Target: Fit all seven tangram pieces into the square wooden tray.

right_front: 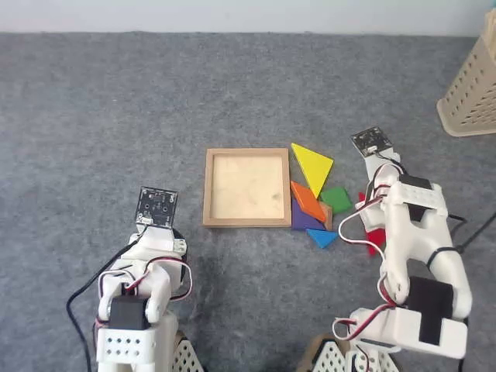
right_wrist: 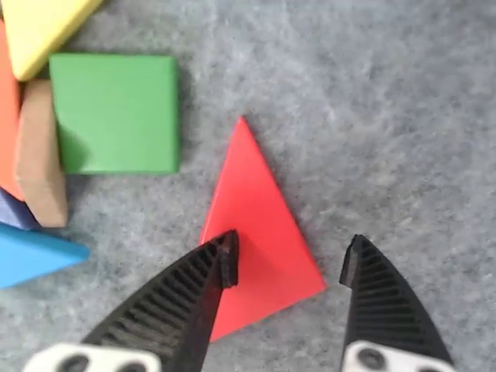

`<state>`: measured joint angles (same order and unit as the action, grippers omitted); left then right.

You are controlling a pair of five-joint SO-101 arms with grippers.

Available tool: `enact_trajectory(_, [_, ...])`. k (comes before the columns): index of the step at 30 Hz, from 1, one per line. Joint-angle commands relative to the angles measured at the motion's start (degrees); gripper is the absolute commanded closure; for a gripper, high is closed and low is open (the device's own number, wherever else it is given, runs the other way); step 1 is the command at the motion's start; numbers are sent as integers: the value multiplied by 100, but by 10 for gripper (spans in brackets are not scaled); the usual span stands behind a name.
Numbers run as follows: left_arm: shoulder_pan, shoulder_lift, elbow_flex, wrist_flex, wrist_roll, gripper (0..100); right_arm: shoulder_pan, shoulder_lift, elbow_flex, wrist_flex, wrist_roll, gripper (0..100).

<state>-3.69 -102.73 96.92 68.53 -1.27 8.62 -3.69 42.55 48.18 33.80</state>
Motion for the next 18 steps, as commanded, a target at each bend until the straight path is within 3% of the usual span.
enact_trajectory(1, [-26,-18,-31,26,53,989,-127,-22,123,163,62,756])
enact_trajectory(6, [-26,-18,-31,26,53,989,-127,-541,35,743,35,756])
enact_trajectory(10, [-26,-18,-31,26,53,989,-110,-1095,123,980,-457,756])
enact_trajectory(18, [-26,-18,-31,26,53,989,31,-708,229,558,-492,756])
